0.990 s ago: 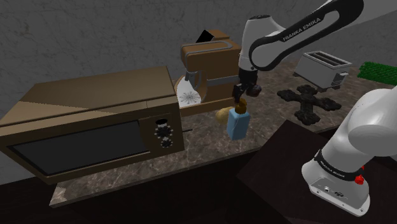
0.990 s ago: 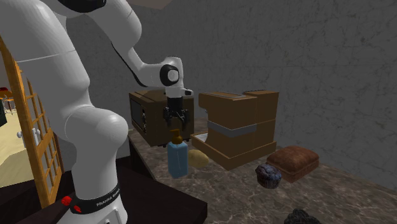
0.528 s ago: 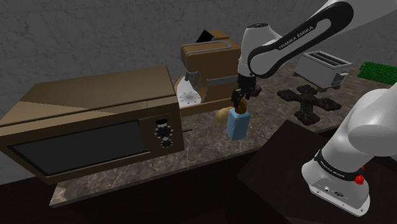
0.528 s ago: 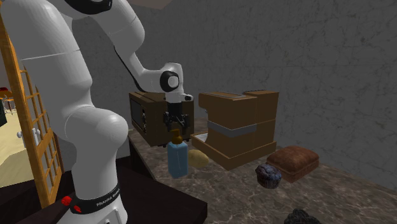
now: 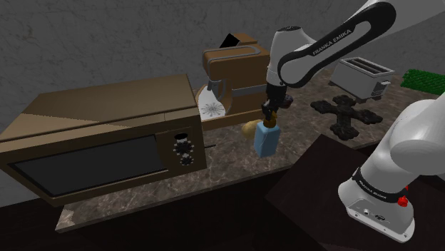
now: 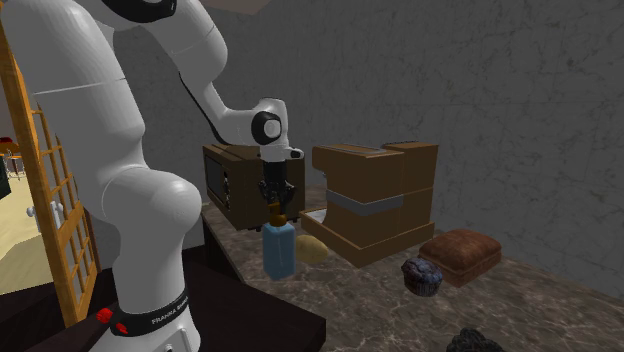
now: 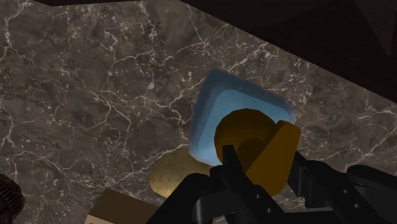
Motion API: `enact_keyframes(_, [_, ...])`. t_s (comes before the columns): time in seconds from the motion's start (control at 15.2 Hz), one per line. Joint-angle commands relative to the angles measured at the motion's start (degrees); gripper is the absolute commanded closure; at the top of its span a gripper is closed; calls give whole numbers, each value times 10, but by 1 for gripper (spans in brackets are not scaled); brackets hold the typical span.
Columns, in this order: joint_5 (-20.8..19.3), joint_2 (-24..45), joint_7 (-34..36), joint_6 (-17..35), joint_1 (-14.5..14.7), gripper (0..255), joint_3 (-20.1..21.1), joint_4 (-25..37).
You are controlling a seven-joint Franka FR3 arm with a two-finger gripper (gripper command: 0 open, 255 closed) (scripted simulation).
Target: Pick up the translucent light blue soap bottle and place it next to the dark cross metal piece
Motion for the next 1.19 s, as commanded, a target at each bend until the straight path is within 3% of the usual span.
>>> enact_keyframes(0.0, [0, 0, 0, 0, 0, 255, 0, 0])
enact_keyframes(0.33, [0, 0, 0, 0, 0, 255, 0, 0])
enact_keyframes(1.12, [2, -63, -2, -109, 1, 255, -1, 46])
